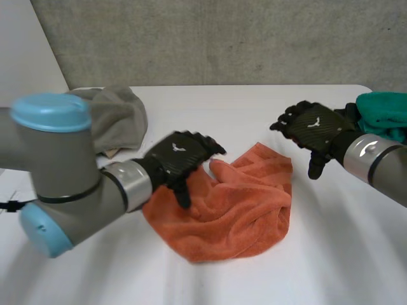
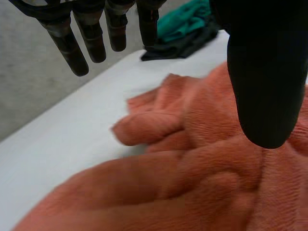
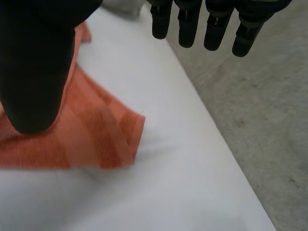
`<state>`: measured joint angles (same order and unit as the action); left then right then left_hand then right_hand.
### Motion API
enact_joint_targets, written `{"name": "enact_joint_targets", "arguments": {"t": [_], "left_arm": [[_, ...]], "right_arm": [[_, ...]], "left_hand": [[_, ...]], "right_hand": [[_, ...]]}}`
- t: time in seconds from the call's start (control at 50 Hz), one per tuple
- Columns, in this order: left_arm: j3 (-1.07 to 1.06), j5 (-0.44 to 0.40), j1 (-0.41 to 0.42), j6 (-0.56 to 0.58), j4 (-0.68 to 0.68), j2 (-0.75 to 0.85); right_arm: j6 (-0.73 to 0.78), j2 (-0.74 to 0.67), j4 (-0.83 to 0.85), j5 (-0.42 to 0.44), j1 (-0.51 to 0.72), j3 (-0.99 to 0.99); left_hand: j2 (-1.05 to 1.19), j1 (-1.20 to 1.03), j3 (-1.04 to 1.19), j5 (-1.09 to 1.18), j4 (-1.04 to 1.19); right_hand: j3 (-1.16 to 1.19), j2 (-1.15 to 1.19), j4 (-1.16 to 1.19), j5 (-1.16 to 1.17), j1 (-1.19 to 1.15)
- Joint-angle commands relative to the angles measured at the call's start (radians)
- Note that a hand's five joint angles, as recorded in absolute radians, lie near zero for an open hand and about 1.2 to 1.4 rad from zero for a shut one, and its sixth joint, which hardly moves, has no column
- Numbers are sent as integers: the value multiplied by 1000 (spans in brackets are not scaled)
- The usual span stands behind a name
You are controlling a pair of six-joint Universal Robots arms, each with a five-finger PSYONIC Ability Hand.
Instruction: Fold the laundry.
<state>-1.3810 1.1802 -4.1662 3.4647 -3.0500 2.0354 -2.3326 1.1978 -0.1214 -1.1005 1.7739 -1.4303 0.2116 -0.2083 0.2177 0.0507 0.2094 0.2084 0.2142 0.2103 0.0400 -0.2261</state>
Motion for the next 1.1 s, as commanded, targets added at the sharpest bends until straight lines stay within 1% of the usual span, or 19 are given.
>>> {"name": "enact_joint_targets", "arguments": {"t": [0.02, 0.2, 0.28, 0.32, 0.34, 0.36, 0.38, 0.4, 0.42, 0.44, 0.54, 0.56, 0.62, 0.64, 0.74, 0.8, 0.86, 1.0, 1.1], "left_arm": [[40, 18, 69, 7, -21, 89], [72, 113, 112, 28, -87, 166], [77, 140, 124, 30, -99, 178], [77, 151, 129, 30, -104, 183], [77, 153, 129, 30, -107, 183], [79, 157, 130, 31, -115, 186], [82, 160, 130, 33, -119, 186], [83, 164, 130, 34, -124, 187], [91, 176, 127, 42, -141, 190], [97, 183, 126, 47, -147, 190], [171, 272, 86, 86, -200, 174], [207, 309, 66, 93, -219, 158], [269, 352, 32, 105, -254, 132], [311, 373, 8, 106, -282, 112], [410, 415, -80, 99, -368, 36], [419, 421, -120, 74, -421, -21], [383, 412, -138, 30, -446, -73], [199, 360, -149, -15, -432, -141], [-33, 345, -146, -22, -431, -167]], "right_arm": [[36, -181, 9, 31, 22, 119], [33, -352, 6, 33, 88, 274], [32, -417, 2, 15, 119, 330], [32, -451, -6, -7, 136, 358], [35, -463, -9, -15, 140, 366], [35, -484, -9, -36, 150, 385], [33, -495, -9, -50, 154, 399], [32, -504, -8, -65, 157, 412], [29, -518, -6, -91, 160, 438], [25, -524, -4, -108, 162, 452], [-49, -529, 63, -197, 168, 537], [-94, -517, 104, -220, 167, 563], [-197, -485, 207, -278, 164, 594], [-264, -453, 282, -336, 157, 600], [-457, -325, 547, -504, 125, 550], [-536, -239, 705, -512, 102, 478], [-573, -180, 790, -490, 88, 406], [-587, -158, 790, -437, 61, 306], [-588, -170, 760, -401, 1, 176]], "left_hand": [[84, -87, 78, 70, 86], [383, -386, 377, 369, 385], [629, -633, 623, 616, 632], [823, -827, 817, 810, 826], [873, -877, 867, 860, 875], [1077, -1081, 1071, 1064, 1079], [1172, -1176, 1166, 1159, 1174], [1184, -1188, 1178, 1171, 1187], [1185, -1188, 1179, 1171, 1187], [1185, -1188, 1179, 1171, 1187], [1185, -1188, 1179, 1171, 1187], [1185, -1188, 1179, 1171, 1187], [1185, -1188, 1179, 1171, 1187], [1185, -1188, 1179, 1171, 1187], [1185, -1188, 1179, 1171, 1187], [1185, -1188, 1179, 1171, 1187], [1185, -1188, 1179, 1171, 1187], [1185, -1188, 1179, 1171, 1187], [1185, -1188, 1179, 1171, 1187]], "right_hand": [[89, 84, 87, 83, -72], [134, 128, 132, 127, -116], [169, 163, 167, 162, -151], [216, 210, 214, 209, -198], [256, 251, 255, 250, -239], [437, 431, 435, 431, -419], [602, 596, 600, 595, -584], [766, 760, 764, 760, -748], [1041, 1035, 1039, 1035, -1023], [1186, 1181, 1185, 1180, -1169], [1188, 1182, 1186, 1182, -1170], [1188, 1182, 1186, 1182, -1170], [1188, 1182, 1186, 1182, -1170], [1188, 1182, 1186, 1182, -1170], [1188, 1182, 1186, 1182, -1170], [1188, 1182, 1186, 1182, -1170], [1188, 1182, 1186, 1182, -1170], [1188, 1182, 1186, 1182, -1170], [1188, 1182, 1186, 1182, -1170]]}}
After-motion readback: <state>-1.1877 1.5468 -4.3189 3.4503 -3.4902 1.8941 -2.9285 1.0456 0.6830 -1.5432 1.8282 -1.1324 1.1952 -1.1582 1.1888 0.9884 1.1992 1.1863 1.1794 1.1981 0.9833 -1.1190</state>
